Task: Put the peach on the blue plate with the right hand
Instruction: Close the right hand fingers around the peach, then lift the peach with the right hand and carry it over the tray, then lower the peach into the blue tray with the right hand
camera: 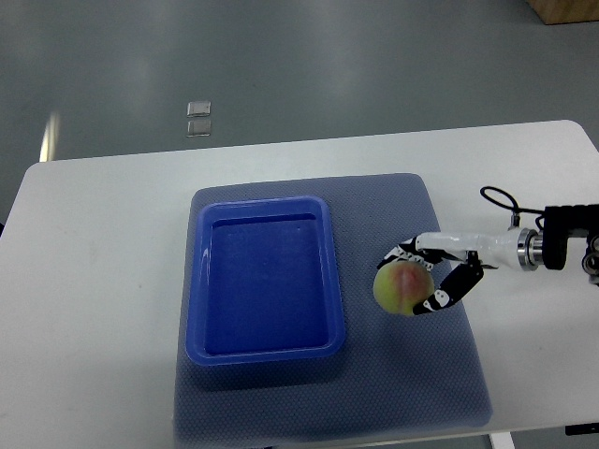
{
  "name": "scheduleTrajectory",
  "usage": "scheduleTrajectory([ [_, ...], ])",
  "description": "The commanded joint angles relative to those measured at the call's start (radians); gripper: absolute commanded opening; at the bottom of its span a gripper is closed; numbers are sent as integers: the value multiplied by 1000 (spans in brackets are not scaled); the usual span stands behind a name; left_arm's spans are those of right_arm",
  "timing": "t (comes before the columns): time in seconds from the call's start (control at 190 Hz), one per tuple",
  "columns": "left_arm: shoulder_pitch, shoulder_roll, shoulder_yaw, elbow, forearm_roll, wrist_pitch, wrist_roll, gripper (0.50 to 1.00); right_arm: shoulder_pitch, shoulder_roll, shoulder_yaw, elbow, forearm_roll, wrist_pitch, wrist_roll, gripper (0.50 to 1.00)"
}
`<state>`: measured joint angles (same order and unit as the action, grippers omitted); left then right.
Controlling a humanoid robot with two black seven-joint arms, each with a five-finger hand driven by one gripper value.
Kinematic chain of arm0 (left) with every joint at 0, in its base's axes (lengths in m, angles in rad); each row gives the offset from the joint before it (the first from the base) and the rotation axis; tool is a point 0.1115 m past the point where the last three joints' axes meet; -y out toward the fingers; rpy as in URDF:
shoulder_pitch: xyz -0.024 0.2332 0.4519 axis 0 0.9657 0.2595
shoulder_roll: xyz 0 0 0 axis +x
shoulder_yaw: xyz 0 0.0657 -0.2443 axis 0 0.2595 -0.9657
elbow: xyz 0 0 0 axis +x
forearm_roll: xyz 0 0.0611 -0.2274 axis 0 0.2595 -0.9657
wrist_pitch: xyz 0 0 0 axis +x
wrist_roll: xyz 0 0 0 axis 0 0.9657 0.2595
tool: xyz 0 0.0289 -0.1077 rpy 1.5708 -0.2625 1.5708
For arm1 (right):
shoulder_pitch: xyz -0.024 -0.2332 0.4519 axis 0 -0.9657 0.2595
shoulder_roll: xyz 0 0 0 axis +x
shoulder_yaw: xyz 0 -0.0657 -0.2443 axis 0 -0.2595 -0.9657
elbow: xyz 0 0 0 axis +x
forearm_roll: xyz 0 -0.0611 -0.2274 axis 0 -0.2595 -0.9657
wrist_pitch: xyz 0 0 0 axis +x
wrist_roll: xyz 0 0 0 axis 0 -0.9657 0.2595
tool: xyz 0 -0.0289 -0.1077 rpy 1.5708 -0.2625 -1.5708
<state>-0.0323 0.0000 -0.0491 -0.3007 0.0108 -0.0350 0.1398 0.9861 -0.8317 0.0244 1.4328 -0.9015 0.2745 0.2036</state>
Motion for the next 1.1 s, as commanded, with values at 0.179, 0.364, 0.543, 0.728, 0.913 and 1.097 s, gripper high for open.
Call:
scheduleTrajectory([
  [0.179,0,0,0,2,0,0,0,1000,295,-145,63,-5,92,196,-15,500],
  [0.364,0,0,0,-6,0,1,0,1000,373,-142,60,-15,95,224,-42,500],
  [0.543,0,0,0,-2,0,0,0,1000,391,-37,52,-69,101,210,-52,500],
  [0.728,0,0,0,3,-2,0,0,1000,404,179,7,-190,99,184,-55,500],
  [0.913,0,0,-2,5,-5,1,0,1000,391,431,-47,-351,99,127,-72,500],
  [1.097,0,0,-2,5,-5,1,0,1000,345,608,-51,-477,95,100,-73,500],
])
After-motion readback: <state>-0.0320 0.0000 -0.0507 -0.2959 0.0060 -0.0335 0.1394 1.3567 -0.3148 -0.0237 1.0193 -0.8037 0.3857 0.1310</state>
